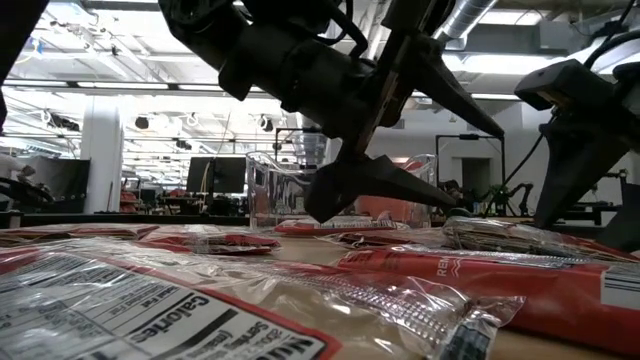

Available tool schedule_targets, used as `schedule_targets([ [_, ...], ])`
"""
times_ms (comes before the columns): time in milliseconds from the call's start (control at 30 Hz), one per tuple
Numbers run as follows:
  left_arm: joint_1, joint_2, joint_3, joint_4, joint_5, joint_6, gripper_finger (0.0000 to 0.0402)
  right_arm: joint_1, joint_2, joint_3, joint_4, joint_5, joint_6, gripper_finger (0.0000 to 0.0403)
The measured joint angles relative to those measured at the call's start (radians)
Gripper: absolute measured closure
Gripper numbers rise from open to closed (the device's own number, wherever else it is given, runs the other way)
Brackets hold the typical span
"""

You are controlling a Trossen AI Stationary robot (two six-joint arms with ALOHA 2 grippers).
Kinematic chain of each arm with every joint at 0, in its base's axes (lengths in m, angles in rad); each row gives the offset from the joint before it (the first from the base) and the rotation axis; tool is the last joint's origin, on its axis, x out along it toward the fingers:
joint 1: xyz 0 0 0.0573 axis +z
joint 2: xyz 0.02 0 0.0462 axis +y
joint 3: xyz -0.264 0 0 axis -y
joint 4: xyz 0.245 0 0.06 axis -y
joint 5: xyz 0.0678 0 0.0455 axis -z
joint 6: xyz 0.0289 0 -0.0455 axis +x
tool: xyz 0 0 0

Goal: Sort popcorn bags into baskets
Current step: Put the red popcorn bag into the transparent bin

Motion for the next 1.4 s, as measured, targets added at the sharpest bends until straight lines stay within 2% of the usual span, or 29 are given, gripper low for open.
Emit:
schedule_targets([
  [367,0.002,0.0,0.0,-0.004,0.004,-0.009,0.0138,-0.047,0.002,-0.002,0.058,0.004,-0.114,0.0148],
  [500,0.005,-0.011,-0.001,-0.12,0.079,-0.032,0.0139,-0.034,0.0,-0.002,0.066,0.009,-0.134,0.0148],
  [600,0.004,-0.034,-0.002,-0.246,0.026,-0.033,0.0139,-0.023,0.001,-0.002,0.063,0.023,-0.122,0.0148],
  [667,0.001,-0.042,-0.002,-0.267,-0.025,-0.031,0.0139,-0.023,0.001,-0.002,0.063,0.022,-0.123,0.0148],
  [900,0.001,-0.049,-0.002,-0.142,-0.048,-0.022,0.0142,-0.022,0.001,-0.002,0.064,0.022,-0.123,0.0148],
  [1033,0.001,-0.049,0.004,-0.161,-0.065,-0.014,0.0169,-0.022,0.0,-0.002,0.064,0.022,-0.126,0.0148],
  [1300,0.001,-0.038,0.005,-0.151,-0.138,0.041,0.0252,-0.023,0.0,-0.002,0.063,0.021,-0.13,0.0148],
  [1400,0.001,-0.037,0.005,-0.116,-0.135,0.065,0.0279,-0.023,0.0,-0.002,0.063,0.021,-0.13,0.0148],
])
